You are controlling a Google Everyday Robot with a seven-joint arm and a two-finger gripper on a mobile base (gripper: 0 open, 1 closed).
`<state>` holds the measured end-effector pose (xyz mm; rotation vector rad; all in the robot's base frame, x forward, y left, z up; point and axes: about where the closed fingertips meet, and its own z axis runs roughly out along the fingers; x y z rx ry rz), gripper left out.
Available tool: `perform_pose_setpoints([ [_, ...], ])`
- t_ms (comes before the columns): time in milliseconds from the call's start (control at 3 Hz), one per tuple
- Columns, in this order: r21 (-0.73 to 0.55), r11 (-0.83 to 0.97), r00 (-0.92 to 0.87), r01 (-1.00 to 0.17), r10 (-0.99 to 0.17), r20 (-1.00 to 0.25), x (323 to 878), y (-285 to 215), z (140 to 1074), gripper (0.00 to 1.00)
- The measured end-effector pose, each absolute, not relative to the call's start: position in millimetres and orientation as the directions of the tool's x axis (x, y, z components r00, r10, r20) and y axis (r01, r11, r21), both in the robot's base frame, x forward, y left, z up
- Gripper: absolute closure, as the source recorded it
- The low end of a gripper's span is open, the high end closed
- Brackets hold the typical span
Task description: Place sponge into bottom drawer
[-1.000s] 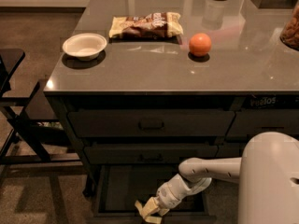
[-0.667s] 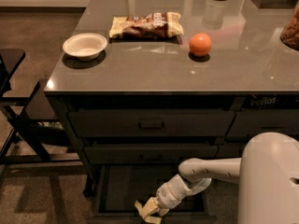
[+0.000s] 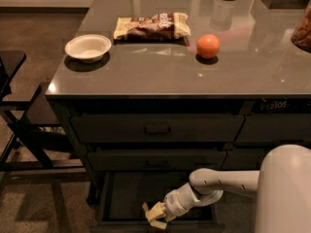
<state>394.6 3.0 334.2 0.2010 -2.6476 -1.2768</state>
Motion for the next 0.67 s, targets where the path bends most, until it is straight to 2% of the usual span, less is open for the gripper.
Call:
perform_pose_setpoints([
  [667,0.742,0.671,-0.995,-0.007,-0.081,0.064,435,-6,312,1.00],
])
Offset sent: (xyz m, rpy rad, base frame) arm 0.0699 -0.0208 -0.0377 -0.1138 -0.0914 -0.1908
